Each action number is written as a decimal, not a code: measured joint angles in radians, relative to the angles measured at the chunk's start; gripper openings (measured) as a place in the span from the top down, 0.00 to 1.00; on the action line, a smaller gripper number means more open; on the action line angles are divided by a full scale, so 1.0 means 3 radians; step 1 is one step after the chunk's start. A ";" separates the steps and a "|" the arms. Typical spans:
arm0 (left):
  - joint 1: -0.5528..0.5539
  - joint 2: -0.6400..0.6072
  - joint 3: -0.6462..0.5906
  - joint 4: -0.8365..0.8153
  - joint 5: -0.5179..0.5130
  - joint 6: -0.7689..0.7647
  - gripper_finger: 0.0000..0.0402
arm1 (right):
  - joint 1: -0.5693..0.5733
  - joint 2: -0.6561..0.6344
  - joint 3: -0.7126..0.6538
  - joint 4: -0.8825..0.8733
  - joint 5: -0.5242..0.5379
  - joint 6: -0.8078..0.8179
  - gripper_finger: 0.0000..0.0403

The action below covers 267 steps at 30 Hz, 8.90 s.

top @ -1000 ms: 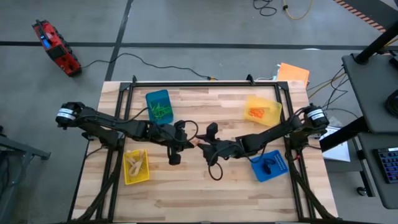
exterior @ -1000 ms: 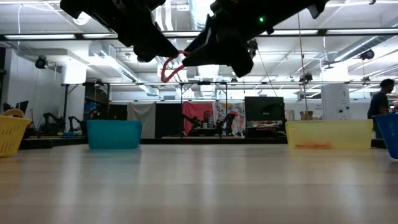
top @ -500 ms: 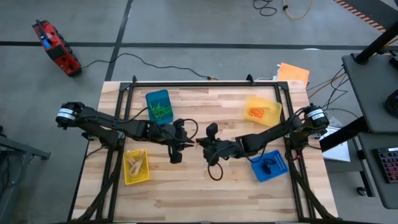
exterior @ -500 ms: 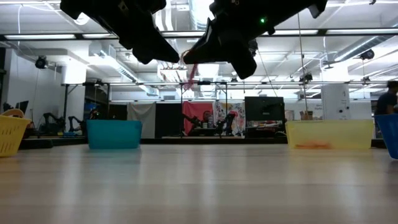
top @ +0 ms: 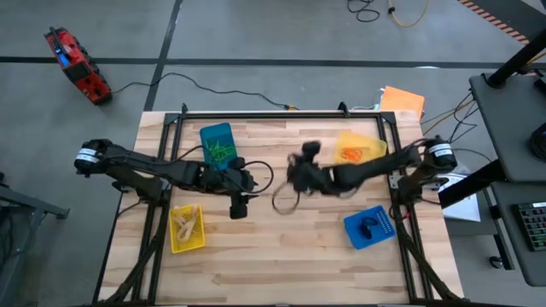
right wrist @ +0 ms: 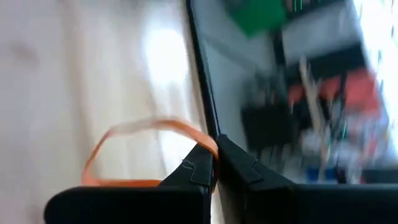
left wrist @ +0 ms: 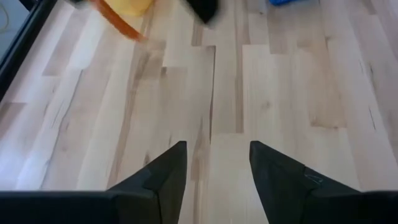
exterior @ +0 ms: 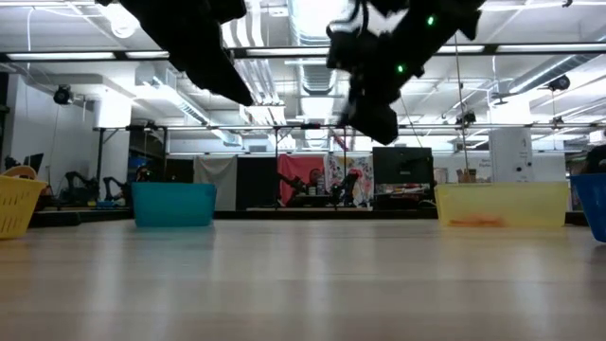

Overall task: Sort rubber bands into baskets
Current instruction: Put the orange rubber band into the light yellow bin, then put the black rubber band into the bottom blue bin

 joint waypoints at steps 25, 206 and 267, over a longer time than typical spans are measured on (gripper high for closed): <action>0.0000 0.0008 0.0017 -0.0037 -0.0008 0.0000 0.61 | -0.1668 -0.0708 -0.0004 -0.3116 -0.0482 0.3669 0.98; -0.0061 -0.0410 -0.0015 0.1069 -0.0197 0.0419 1.00 | 0.0179 -0.1143 -0.1337 0.0738 -0.1083 0.1353 0.35; -0.0045 -0.0137 0.0041 0.0453 -0.0435 0.0228 0.55 | 0.0721 -0.1163 -0.0150 -0.2135 -0.2219 0.2809 0.98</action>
